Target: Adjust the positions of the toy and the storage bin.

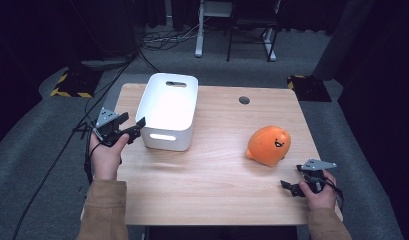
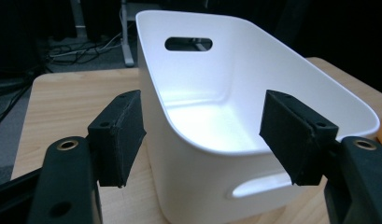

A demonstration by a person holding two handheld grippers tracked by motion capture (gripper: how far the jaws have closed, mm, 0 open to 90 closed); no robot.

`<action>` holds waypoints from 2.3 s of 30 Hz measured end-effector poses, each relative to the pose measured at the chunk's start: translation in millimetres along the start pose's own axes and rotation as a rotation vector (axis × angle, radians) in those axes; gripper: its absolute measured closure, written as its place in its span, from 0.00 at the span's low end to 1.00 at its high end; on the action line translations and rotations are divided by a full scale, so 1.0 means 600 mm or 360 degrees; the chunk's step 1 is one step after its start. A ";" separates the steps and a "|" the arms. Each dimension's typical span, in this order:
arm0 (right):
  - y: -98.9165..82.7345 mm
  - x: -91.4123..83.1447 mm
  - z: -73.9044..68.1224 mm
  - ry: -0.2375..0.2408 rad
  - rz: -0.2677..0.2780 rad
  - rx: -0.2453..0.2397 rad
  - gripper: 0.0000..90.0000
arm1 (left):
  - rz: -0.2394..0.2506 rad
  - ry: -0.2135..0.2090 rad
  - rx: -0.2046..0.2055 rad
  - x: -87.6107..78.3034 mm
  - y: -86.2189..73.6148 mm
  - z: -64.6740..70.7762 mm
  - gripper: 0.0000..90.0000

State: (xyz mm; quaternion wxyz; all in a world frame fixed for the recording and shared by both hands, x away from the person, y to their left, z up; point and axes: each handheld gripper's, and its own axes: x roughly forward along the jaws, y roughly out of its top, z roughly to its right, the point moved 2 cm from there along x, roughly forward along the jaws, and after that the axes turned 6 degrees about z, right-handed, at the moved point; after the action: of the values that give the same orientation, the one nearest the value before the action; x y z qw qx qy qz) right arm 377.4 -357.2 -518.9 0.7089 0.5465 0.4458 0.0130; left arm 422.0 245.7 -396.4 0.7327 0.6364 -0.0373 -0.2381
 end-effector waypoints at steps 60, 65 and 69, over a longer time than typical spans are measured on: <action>0.000 0.000 0.000 -0.0001 -0.0001 -0.0003 0.02 | -0.0215 -0.0276 0.0133 0.013 -0.063 0.151 0.49; 0.000 0.000 0.000 -0.0001 -0.0001 -0.0003 0.02 | -0.0250 -0.0321 0.0145 -0.003 -0.072 0.181 0.46; 0.000 0.000 0.000 0.0001 0.0000 -0.0005 0.02 | -0.0267 -0.0333 0.0179 -0.013 -0.079 0.206 0.45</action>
State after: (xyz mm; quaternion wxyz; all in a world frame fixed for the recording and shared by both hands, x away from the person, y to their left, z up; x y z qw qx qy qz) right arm 377.3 -357.0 -518.9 0.7095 0.5454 0.4460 0.0138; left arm 356.6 132.3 -416.2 0.6655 0.6491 -0.0736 -0.3611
